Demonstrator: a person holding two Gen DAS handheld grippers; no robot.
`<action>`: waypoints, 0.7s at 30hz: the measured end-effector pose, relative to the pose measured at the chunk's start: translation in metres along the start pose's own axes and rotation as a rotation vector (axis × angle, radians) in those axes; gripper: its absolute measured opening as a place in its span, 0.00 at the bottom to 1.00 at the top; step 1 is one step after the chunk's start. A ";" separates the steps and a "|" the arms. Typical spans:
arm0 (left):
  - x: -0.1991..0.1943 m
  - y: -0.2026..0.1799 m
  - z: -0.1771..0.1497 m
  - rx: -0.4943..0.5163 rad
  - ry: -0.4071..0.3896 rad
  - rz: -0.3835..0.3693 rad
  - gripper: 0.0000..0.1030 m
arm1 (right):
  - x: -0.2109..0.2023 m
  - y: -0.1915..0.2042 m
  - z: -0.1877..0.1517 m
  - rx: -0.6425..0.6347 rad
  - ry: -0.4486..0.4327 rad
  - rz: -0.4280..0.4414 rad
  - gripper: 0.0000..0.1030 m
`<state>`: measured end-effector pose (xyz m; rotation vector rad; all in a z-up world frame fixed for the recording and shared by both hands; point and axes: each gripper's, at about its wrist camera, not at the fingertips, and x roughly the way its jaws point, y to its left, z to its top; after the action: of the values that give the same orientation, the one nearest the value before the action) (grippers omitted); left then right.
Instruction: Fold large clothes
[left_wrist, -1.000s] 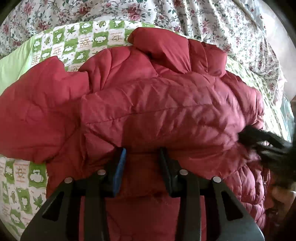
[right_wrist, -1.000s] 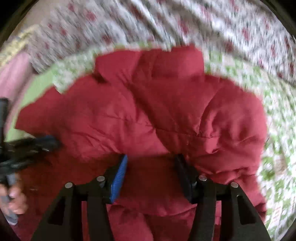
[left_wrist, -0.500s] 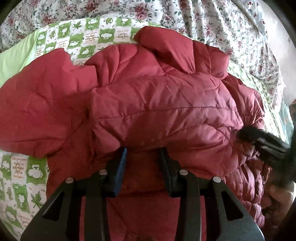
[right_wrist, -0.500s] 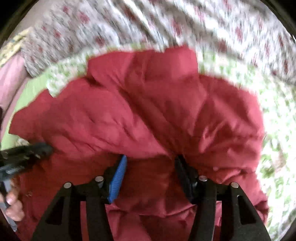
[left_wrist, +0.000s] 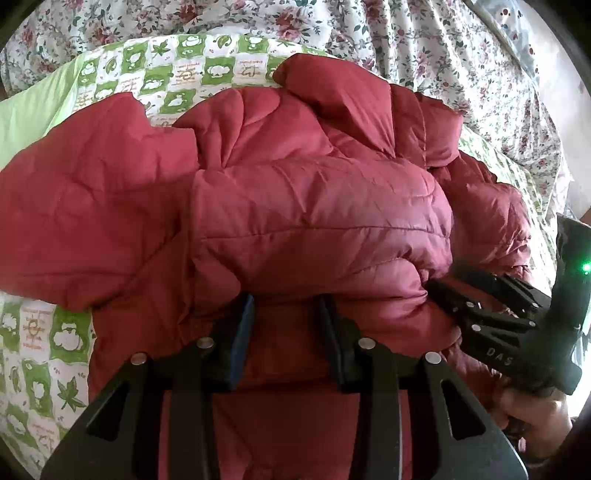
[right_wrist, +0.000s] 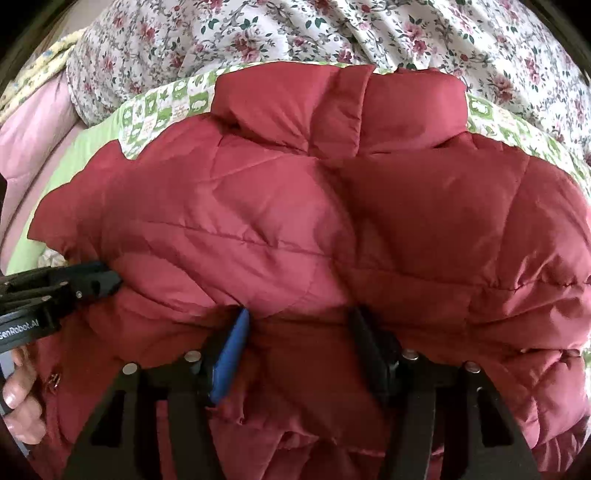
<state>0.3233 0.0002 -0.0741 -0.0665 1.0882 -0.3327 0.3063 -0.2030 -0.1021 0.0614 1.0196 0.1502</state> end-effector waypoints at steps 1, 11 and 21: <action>-0.004 0.002 0.000 -0.014 -0.003 -0.014 0.34 | -0.001 0.000 0.001 0.004 0.000 0.002 0.59; -0.054 0.062 -0.015 -0.191 -0.051 -0.037 0.34 | -0.049 -0.013 -0.006 0.102 -0.043 0.082 0.68; -0.077 0.138 -0.031 -0.385 -0.107 -0.034 0.34 | -0.095 -0.020 -0.026 0.137 -0.059 0.146 0.69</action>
<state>0.2960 0.1579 -0.0523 -0.4407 1.0339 -0.1442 0.2369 -0.2379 -0.0380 0.2641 0.9656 0.2103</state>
